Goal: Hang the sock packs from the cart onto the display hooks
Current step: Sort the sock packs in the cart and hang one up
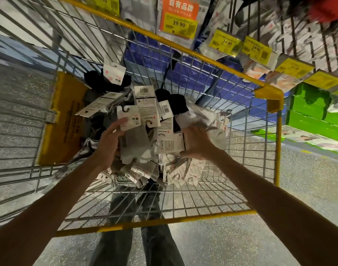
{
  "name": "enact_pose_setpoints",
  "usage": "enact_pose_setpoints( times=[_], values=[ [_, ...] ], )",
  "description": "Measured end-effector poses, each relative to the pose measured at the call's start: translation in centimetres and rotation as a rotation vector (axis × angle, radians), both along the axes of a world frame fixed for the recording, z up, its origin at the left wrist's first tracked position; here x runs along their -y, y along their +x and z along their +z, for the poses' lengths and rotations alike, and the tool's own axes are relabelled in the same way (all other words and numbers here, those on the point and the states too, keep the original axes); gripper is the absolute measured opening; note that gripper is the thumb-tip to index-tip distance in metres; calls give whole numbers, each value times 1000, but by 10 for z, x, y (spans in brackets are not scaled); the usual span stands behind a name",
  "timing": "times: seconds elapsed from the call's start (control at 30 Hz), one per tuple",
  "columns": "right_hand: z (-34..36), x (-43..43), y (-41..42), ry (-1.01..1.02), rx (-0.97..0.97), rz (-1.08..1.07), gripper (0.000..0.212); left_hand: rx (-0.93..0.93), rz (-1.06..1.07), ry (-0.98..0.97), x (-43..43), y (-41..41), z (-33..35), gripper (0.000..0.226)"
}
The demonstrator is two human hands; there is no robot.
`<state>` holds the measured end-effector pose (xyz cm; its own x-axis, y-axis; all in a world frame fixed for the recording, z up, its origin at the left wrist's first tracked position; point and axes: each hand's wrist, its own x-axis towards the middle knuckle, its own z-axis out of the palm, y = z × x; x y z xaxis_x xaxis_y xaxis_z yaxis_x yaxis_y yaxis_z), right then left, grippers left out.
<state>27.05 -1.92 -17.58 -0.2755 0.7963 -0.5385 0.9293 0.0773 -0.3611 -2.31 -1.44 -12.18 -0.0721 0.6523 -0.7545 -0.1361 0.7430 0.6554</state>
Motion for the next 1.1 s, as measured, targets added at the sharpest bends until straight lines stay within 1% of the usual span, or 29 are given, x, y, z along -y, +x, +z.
enact_pose_setpoints(
  times=[0.03,0.07,0.1,0.13,0.2,0.23,0.27,0.33,0.37,0.4,0.47,0.53,0.6,0.63,0.7,0.77,0.8,0.9,0.97,1.03,1.1],
  values=[
    [5,5,3,-51,-138,-90,87,-22,6,19,-4,-1,3,41],
    [13,8,5,-127,-293,-229,80,-44,0,35,-8,-1,6,38],
    [24,10,6,-209,-432,-354,69,-65,-12,50,-10,-1,8,38],
    [34,11,5,-267,-514,-449,58,-78,-32,67,-13,0,10,38],
    [46,9,3,-275,-576,-544,40,-100,-77,85,-14,0,13,40],
    [51,9,-1,-266,-631,-583,35,-107,-89,89,-14,1,13,41],
    [54,8,-6,-281,-706,-640,39,-105,-96,96,-14,2,12,42],
    [58,7,-18,-375,-875,-763,55,-108,-113,110,-13,5,11,48],
    [59,5,-24,-422,-967,-840,59,-110,-127,115,-12,7,11,52],
    [64,4,-30,-451,-1037,-936,56,-105,-142,121,-11,9,11,52],
    [72,0,-41,-513,-1145,-1096,48,-93,-180,123,-9,13,14,42],
    [72,0,-50,-542,-1170,-1196,48,-80,-231,112,-8,19,19,31],
    [71,3,-55,-564,-1192,-1231,51,-13,-248,71,-7,26,28,22],
    [71,6,-56,-593,-1202,-1223,49,22,-253,31,-7,30,33,23],
    [74,9,-59,-650,-1209,-1202,38,85,-275,-32,-7,35,39,32],
    [76,13,-63,-699,-1221,-1213,32,134,-303,-36,-4,38,40,37],
    [76,15,-67,-711,-1225,-1236,35,145,-327,-20,-3,38,39,37],
    [73,20,-74,-741,-1274,-1257,55,157,-359,11,1,38,38,36],
    [72,22,-77,-707,-1283,-1269,55,165,-299,16,2,36,39,34],
    [76,22,-74,-606,-1251,-1308,48,157,-203,17,1,31,40,31],
    [87,20,-67,-525,-1267,-1360,41,143,-117,23,-3,22,43,27]
  ],
)
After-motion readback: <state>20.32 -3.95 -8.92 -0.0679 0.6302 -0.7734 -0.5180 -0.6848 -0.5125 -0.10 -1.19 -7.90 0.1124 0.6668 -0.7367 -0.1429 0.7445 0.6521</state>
